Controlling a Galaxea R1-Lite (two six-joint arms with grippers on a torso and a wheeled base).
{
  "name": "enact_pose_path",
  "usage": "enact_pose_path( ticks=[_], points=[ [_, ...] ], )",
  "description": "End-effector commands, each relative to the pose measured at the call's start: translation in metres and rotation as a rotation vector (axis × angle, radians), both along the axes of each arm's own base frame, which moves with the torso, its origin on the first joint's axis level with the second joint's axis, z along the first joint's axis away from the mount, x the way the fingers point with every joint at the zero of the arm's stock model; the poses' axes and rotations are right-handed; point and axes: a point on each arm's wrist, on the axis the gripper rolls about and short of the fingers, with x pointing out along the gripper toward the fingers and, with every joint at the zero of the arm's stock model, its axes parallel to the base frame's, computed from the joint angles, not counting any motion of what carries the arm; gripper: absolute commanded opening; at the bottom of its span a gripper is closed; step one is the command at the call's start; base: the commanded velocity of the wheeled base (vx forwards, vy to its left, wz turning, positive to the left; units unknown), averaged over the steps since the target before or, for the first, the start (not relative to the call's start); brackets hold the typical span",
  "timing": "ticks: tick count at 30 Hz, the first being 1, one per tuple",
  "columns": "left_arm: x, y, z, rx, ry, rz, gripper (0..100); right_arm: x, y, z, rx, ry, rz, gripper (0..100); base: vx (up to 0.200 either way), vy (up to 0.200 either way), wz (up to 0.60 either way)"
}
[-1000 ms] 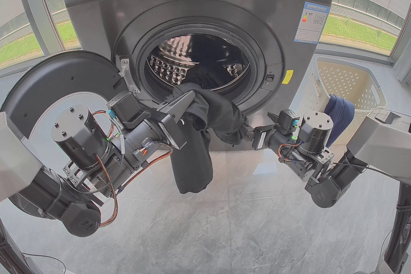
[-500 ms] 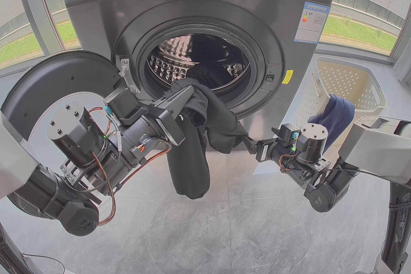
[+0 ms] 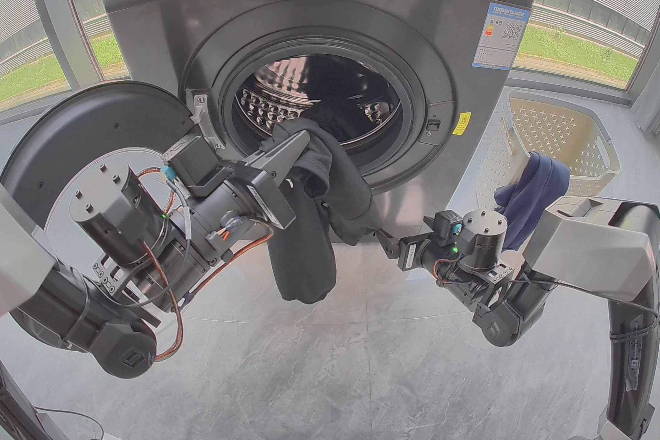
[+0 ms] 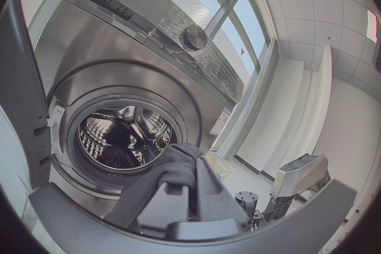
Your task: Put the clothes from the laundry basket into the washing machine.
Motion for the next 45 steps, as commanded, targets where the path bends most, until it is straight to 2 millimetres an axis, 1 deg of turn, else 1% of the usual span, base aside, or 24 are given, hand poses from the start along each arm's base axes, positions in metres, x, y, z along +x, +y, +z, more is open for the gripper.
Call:
enact_pose_path(
  ticks=[1,7,12,14,16,17,18,19,21,22,23,27,31,34,39,45],
  points=[
    [0.0,0.0,-0.002,0.003,0.005,-0.002,0,0.005,0.011,0.007,0.019,-0.037,0.014,100,0.0,0.0,0.0],
    [0.001,0.0,-0.003,0.006,0.01,0.003,0,-0.001,0.021,0.015,0.03,-0.054,0.043,100,0.0,0.0,0.0],
    [0.002,0.0,-0.004,0.009,0.012,0.003,0,-0.006,0.019,0.018,0.03,-0.05,0.046,100,0.0,0.0,0.0],
    [0.002,0.0,-0.006,0.013,0.019,0.004,0,-0.009,0.018,0.03,0.046,-0.075,0.047,100,0.0,0.0,0.0],
    [0.004,-0.001,-0.009,0.018,0.026,0.006,0,-0.015,0.018,0.038,0.053,-0.088,0.057,100,0.0,0.0,0.0],
    [0.005,-0.001,-0.011,0.02,0.03,0.007,0,-0.021,0.02,0.043,0.056,-0.092,0.069,100,0.0,0.0,0.0],
    [0.005,-0.001,-0.011,0.02,0.03,0.007,0,-0.021,0.02,0.043,0.056,-0.092,0.069,100,0.0,0.0,0.0],
    [0.007,0.0,-0.012,0.022,0.033,0.013,0,-0.03,0.021,0.049,0.058,-0.094,0.086,100,0.0,0.0,0.0],
    [0.008,0.001,-0.012,0.022,0.033,0.018,0,-0.044,0.021,0.052,0.051,-0.081,0.104,100,0.0,0.0,0.0],
    [0.008,0.001,-0.011,0.021,0.032,0.018,0,-0.047,0.021,0.052,0.048,-0.077,0.109,100,0.0,0.0,0.0],
    [0.009,0.001,-0.011,0.02,0.03,0.02,0,-0.056,0.018,0.05,0.033,-0.055,0.115,100,0.0,0.0,0.0],
    [0.009,0.001,-0.011,0.018,0.028,0.022,0,-0.074,0.011,0.038,-0.008,0.008,0.135,100,0.0,0.0,0.0],
    [0.01,0.0,-0.007,0.003,0.022,0.039,0,-0.092,0.013,0.033,-0.034,0.043,0.18,100,0.0,0.0,0.0],
    [0.01,0.0,-0.006,-0.002,0.016,0.041,0,-0.098,0.02,0.034,-0.027,0.029,0.214,100,0.0,0.0,0.0],
    [0.013,0.0,-0.003,-0.012,0.01,0.061,0,-0.106,0.032,0.044,-0.005,-0.003,0.287,100,0.0,0.0,0.0],
    [0.014,0.0,0.0,-0.022,0.002,0.067,0,-0.108,0.035,0.043,-0.004,-0.002,0.312,100,0.0,0.0,0.0]
  ],
)
